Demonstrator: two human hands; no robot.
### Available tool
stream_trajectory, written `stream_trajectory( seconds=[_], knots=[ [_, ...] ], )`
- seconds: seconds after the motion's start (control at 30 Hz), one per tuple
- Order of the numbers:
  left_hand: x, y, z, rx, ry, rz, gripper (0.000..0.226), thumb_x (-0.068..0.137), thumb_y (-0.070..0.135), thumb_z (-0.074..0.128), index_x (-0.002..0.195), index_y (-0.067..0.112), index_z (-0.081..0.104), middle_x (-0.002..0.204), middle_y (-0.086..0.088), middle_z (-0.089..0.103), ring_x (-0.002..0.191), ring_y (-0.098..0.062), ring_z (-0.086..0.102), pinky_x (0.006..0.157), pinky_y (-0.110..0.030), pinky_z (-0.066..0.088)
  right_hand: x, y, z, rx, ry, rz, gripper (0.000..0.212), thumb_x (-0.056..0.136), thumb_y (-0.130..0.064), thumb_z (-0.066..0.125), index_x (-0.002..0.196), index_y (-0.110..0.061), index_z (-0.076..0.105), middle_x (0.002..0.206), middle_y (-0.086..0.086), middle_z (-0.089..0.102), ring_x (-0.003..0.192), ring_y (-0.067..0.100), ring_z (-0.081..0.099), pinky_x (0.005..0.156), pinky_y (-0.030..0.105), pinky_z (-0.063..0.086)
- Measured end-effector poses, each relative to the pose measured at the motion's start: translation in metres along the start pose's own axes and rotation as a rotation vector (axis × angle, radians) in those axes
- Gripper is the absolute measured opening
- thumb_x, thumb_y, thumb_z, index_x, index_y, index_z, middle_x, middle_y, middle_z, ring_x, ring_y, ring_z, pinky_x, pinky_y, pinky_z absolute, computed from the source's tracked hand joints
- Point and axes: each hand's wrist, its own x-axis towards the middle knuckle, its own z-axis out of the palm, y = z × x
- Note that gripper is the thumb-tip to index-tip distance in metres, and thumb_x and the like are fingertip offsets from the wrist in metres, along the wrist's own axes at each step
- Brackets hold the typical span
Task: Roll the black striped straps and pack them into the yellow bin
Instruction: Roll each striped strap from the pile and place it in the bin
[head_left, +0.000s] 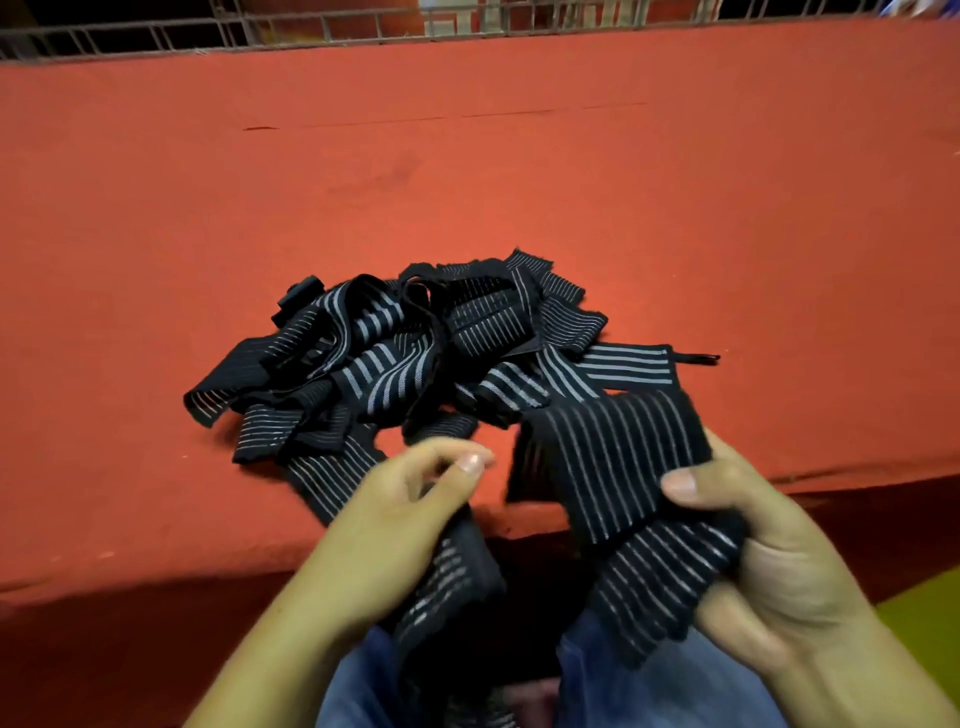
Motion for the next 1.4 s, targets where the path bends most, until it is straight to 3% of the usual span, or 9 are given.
stream_trajectory(
  seconds=[0.1,0.2,0.3,0.5,0.63,0.8,0.87,1.07,1.4],
  knots=[
    [0.004,0.010,0.019,-0.205,-0.136,-0.177,0.061,0.095,0.059,0.037,0.113,0.019,0.079,0.129,0.006,0.071,0.116,-0.004,0.065,0.091,-0.014,0.048,-0.001,0.012,0.001,-0.041,-0.003,0.010,0.055,0.053,-0.003,0.076,0.108,-0.003,0.071,0.106,0.025,0.068,0.096,0.038,0.067,0.082,0.043,0.060],
    [-0.010,0.011,0.023,-0.491,-0.068,-0.056,0.048,0.110,0.027,0.034,0.139,-0.006,0.055,0.141,-0.014,0.060,0.101,-0.014,0.053,0.061,-0.009,0.050,0.000,0.027,-0.002,-0.128,0.020,0.101,0.051,0.057,0.008,0.066,0.108,0.011,0.060,0.100,0.025,0.067,0.090,0.032,0.064,0.076,0.033,0.057],
    [-0.003,0.025,0.025,-0.637,-0.099,-0.178,0.058,0.104,0.047,0.041,0.096,0.009,0.083,0.099,-0.018,0.079,0.087,-0.023,0.077,0.075,-0.025,0.061,0.000,0.037,-0.006,-0.241,0.064,0.150,0.048,0.059,0.009,0.065,0.107,0.005,0.070,0.097,0.021,0.070,0.088,0.026,0.066,0.074,0.026,0.058],
    [0.001,0.015,0.022,-0.302,0.025,0.061,0.019,0.090,0.024,0.067,0.092,0.007,0.077,0.083,-0.005,0.077,0.079,-0.010,0.069,0.073,-0.020,0.054,-0.007,0.034,-0.001,-0.255,0.016,0.260,0.058,0.064,-0.003,0.070,0.120,-0.018,0.076,0.124,0.018,0.073,0.114,0.032,0.071,0.095,0.042,0.055],
    [-0.005,0.009,0.022,-0.151,-0.034,0.145,0.030,0.088,0.045,0.072,0.096,0.016,0.078,0.092,-0.020,0.073,0.080,-0.032,0.068,0.083,-0.051,0.055,0.002,0.035,0.004,-0.393,0.195,0.126,0.036,0.082,-0.040,0.080,0.114,-0.024,0.078,0.120,0.013,0.077,0.115,0.030,0.072,0.105,0.051,0.052],
    [-0.007,-0.001,0.014,-0.247,-0.042,0.068,0.039,0.080,0.053,0.073,0.111,0.029,0.075,0.075,-0.032,0.057,0.067,-0.027,0.048,0.066,-0.041,0.040,0.009,0.038,0.009,-0.402,0.373,-0.033,0.028,0.087,-0.023,0.064,0.108,-0.010,0.077,0.110,0.016,0.079,0.106,0.030,0.075,0.099,0.051,0.056],
    [-0.008,-0.006,0.007,-0.232,0.025,0.037,0.031,0.084,0.049,0.079,0.109,0.031,0.076,0.064,-0.022,0.041,0.064,-0.025,0.034,0.061,-0.037,0.026,0.008,0.036,0.007,-0.320,0.421,-0.046,0.031,0.084,-0.018,0.062,0.108,-0.003,0.074,0.107,0.020,0.078,0.100,0.029,0.075,0.092,0.046,0.060],
    [0.000,-0.015,-0.011,-0.113,0.289,0.042,0.016,0.096,0.012,0.067,0.095,0.019,0.082,0.095,0.009,0.080,0.084,0.008,0.068,0.077,-0.005,0.045,0.005,0.025,-0.001,-0.178,0.435,-0.122,0.033,0.081,-0.015,0.061,0.107,0.002,0.073,0.105,0.026,0.076,0.091,0.029,0.075,0.073,0.032,0.063],
    [0.005,-0.007,0.004,-0.127,0.435,0.109,0.011,0.090,0.016,0.075,0.085,0.024,0.080,0.088,0.010,0.080,0.082,0.000,0.072,0.076,-0.012,0.051,-0.003,0.038,0.006,-0.509,0.238,-0.034,0.032,0.092,-0.045,0.071,0.111,-0.020,0.078,0.111,0.012,0.078,0.101,0.022,0.073,0.085,0.030,0.058]
  ],
)
